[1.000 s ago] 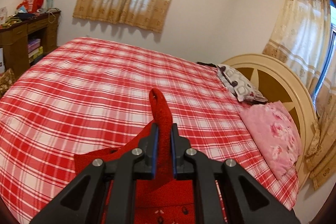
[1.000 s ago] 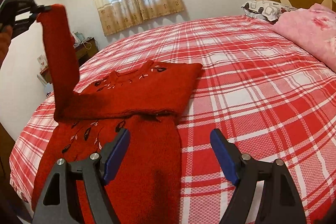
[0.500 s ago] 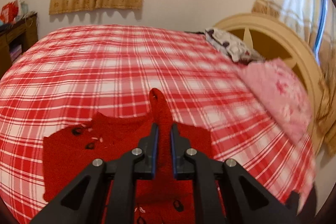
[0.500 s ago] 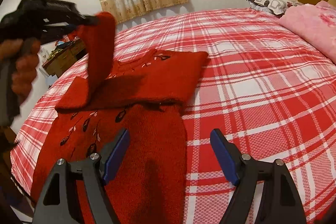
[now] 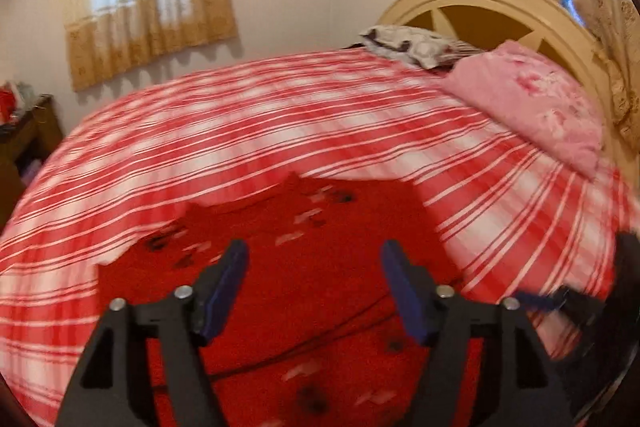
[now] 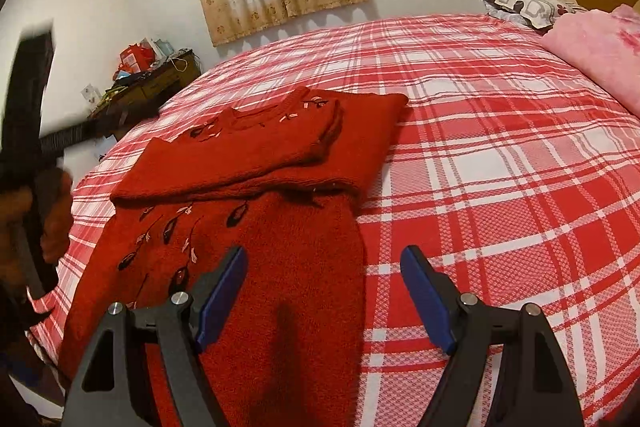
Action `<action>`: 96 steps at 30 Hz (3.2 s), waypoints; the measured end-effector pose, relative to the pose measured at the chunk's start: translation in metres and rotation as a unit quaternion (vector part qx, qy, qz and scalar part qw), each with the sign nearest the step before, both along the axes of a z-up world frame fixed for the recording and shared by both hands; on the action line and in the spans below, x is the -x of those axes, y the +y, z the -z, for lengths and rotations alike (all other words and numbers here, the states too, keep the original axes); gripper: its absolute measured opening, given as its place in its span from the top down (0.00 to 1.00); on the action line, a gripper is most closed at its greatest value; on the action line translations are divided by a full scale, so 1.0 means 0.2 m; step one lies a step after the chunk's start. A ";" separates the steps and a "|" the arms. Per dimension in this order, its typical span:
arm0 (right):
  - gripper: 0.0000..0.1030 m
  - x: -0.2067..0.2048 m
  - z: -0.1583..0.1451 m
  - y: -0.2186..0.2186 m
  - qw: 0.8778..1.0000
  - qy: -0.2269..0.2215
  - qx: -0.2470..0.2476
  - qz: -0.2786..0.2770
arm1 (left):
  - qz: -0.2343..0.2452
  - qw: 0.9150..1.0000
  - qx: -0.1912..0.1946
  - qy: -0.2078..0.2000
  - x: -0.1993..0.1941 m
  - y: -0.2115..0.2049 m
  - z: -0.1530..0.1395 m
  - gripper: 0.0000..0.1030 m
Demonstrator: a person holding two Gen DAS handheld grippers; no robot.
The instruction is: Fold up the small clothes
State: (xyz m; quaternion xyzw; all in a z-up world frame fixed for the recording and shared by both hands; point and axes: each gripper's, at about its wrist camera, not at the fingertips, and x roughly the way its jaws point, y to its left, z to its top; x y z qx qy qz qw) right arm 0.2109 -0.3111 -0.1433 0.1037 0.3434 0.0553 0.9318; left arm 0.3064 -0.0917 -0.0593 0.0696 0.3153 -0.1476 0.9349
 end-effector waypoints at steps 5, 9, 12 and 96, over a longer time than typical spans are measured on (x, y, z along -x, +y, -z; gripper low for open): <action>0.23 0.05 -0.05 0.00 0.999 -0.029 -0.010 -0.007 | -0.113 0.992 -0.058 0.003 0.05 0.41 0.18 0.25; 0.23 0.04 -0.10 -0.03 0.999 -0.027 -0.025 0.002 | -0.174 0.983 -0.039 0.047 0.12 0.74 0.33 0.25; 0.23 -0.01 -0.12 -0.02 1.000 -0.004 -0.023 0.010 | -0.179 0.981 -0.030 0.063 0.16 0.84 0.39 0.25; 0.49 -0.54 0.03 0.19 0.993 0.076 0.089 0.017 | -0.189 0.979 -0.023 0.071 -0.05 0.76 0.48 0.00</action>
